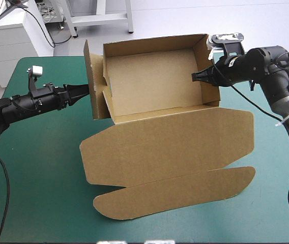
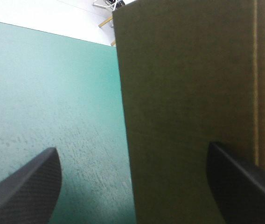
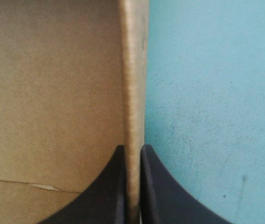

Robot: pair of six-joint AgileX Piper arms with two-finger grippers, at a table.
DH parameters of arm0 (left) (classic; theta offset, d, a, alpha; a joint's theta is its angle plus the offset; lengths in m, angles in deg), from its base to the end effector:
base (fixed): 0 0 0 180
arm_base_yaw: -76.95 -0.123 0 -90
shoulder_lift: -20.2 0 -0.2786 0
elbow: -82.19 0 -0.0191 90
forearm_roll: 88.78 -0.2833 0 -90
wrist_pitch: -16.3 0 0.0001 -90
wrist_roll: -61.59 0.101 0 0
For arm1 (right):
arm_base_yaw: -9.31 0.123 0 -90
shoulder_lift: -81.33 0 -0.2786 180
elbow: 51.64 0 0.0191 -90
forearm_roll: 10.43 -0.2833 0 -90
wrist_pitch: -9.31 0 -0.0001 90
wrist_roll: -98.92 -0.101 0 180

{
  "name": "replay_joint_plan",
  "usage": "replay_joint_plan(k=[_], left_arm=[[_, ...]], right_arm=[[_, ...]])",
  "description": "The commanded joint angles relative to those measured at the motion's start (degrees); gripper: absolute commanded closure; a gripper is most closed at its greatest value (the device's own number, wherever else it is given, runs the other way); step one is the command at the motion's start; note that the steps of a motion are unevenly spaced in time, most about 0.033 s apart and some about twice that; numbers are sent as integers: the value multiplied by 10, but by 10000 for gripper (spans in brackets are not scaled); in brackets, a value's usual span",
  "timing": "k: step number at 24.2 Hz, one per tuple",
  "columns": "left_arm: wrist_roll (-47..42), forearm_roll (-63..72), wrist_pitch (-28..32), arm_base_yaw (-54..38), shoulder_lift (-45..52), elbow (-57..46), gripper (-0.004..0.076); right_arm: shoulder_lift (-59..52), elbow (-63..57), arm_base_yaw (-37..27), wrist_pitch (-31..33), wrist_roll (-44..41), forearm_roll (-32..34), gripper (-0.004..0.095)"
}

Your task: Fold the box

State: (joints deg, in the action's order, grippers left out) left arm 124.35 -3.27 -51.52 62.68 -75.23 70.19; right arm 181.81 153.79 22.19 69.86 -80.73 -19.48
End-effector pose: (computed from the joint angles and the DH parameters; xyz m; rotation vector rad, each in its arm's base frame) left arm 0.3491 -0.0075 0.3153 0.2293 1.9120 -1.2043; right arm 0.3769 0.1004 0.4173 -0.2479 2.3599 0.3057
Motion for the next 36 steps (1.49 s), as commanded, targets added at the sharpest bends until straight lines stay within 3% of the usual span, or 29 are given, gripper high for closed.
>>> replay_joint_plan(k=[1, 9, 21, 29, 33, 36], left_arm=[[-11, 55, -68, 21, 29, 19, 124], [-7, 124, -68, 60, 56, 19, 125], [-13, 121, -67, 100, 74, 19, 125], [-95, 1, -52, 104, 75, 19, 125], [-290, -256, 72, 160, 99, 81, 125], [-396, -372, 177, 233, 121, 113, 125]], right_arm=[[-24, 18, 0, -31, -4, -9, 908], [-24, 18, 0, -12, -4, 9, 908], [-26, 11, 10, -14, -4, -9, 908], [-26, -8, 34, -47, -21, -6, 908], [-26, -8, 43, -52, -34, 1, 906], [-26, -8, 69, -56, -55, 33, 906]])
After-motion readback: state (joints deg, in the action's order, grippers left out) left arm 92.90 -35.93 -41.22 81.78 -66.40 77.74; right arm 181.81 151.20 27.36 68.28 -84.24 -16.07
